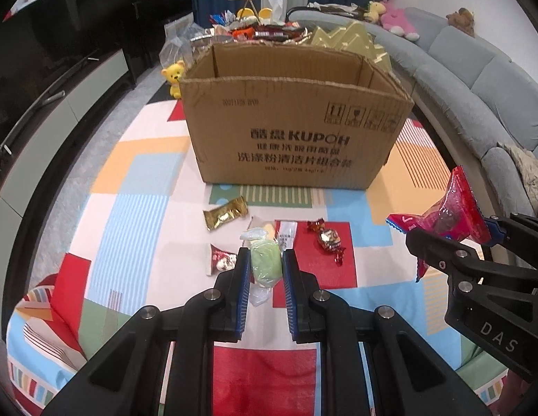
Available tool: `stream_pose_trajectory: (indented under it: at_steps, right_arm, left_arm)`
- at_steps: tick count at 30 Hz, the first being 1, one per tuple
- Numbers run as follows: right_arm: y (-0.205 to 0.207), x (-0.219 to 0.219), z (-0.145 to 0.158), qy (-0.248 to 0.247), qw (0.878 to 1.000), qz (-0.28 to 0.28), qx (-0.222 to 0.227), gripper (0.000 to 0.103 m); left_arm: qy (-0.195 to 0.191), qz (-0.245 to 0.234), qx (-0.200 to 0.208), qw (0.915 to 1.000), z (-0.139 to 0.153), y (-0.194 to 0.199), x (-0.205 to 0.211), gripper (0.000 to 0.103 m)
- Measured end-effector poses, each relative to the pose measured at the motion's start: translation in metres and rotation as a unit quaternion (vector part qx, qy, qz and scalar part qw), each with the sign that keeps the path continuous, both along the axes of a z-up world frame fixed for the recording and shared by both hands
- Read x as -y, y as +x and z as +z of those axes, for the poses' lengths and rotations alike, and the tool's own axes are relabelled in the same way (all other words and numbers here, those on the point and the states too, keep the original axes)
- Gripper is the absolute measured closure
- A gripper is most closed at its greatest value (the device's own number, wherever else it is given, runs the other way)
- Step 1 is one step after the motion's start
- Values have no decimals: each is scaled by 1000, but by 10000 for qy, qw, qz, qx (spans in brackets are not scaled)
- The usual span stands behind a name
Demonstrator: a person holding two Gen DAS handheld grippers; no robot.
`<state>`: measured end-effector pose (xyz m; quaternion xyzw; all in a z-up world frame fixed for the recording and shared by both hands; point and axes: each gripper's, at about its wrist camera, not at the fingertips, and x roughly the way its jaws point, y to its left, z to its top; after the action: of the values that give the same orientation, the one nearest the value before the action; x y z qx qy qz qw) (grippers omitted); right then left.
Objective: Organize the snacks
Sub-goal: 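Carry pale green candy with left tool while right tool carries pink candy over box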
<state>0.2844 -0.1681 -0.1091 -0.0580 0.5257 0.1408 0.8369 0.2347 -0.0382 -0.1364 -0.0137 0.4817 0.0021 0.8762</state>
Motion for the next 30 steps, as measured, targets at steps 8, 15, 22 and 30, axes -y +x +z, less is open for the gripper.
stream_pose_trajectory:
  at_steps: [8, 15, 22, 30]
  right_arm:
    - [4, -4, 16, 58, 9999, -9, 156, 60]
    - [9, -5, 30, 100, 9995, -31, 303, 60]
    - [16, -6, 43, 173, 9989, -74, 441, 60]
    - [26, -4, 57, 232, 9979, -156, 592, 60]
  left_arm:
    - [15, 19, 179, 9998, 15, 4, -4, 84]
    - [14, -3, 300, 9995, 27, 9, -8, 84]
    - [15, -10, 454, 9990, 42, 17, -9, 84]
    - [16, -29, 602, 9982, 57, 28, -12, 84]
